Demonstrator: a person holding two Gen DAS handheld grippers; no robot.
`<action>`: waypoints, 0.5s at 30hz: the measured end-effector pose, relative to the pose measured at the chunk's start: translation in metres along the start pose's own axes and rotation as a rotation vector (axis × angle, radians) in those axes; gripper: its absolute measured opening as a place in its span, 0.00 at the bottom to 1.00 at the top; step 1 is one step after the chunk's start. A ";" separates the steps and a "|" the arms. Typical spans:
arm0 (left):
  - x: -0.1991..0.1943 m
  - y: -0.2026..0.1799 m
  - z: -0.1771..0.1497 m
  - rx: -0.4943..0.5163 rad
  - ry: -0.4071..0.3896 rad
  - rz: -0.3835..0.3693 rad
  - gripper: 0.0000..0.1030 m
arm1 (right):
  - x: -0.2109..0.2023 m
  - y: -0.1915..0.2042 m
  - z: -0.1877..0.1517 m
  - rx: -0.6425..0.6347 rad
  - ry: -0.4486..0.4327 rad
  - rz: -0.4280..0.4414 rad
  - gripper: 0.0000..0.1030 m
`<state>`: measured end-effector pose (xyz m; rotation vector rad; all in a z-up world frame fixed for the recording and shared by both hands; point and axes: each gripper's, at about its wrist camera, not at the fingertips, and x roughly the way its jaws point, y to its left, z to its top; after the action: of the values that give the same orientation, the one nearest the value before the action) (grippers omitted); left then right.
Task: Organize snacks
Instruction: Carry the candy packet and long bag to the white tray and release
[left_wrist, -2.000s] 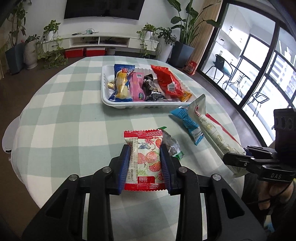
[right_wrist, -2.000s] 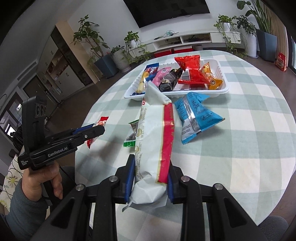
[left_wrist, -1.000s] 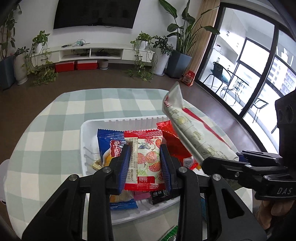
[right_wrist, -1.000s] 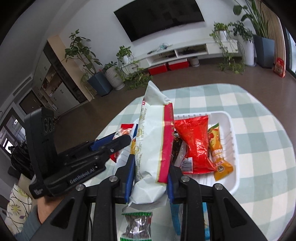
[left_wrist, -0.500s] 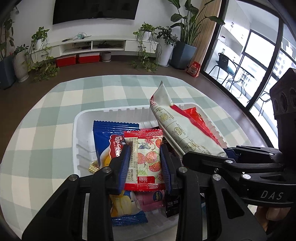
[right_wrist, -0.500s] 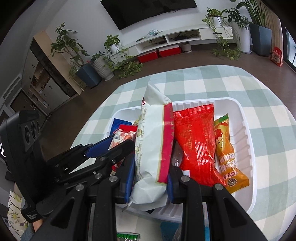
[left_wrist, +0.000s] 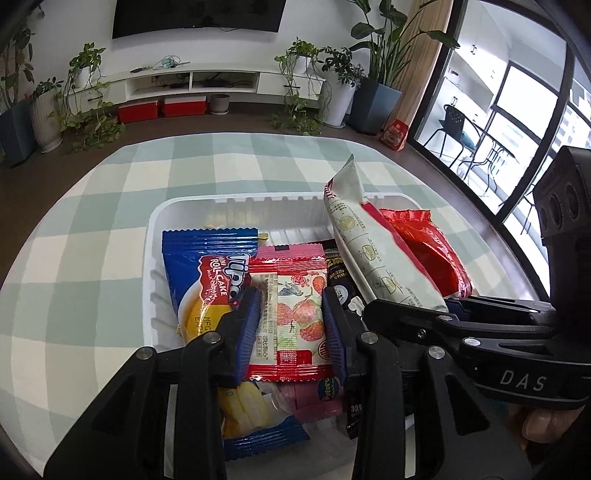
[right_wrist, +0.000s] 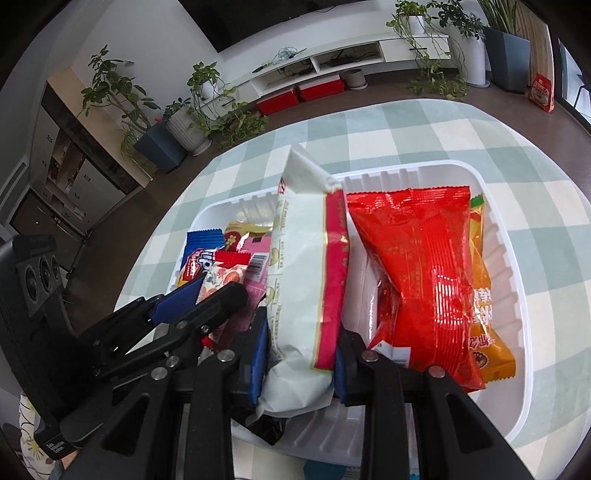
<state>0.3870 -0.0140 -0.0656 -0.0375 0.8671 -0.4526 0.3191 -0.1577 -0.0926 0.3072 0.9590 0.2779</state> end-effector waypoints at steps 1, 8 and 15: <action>0.000 0.001 0.000 -0.003 -0.003 -0.003 0.33 | 0.000 0.000 0.000 -0.001 0.000 0.001 0.31; -0.011 0.001 -0.001 -0.026 -0.024 0.001 0.42 | -0.004 -0.001 0.002 0.012 -0.003 0.008 0.33; -0.018 0.003 -0.001 -0.039 -0.050 -0.005 0.47 | -0.012 -0.001 0.003 0.022 -0.019 0.011 0.35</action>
<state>0.3775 -0.0038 -0.0539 -0.0870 0.8269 -0.4375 0.3156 -0.1632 -0.0822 0.3348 0.9427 0.2748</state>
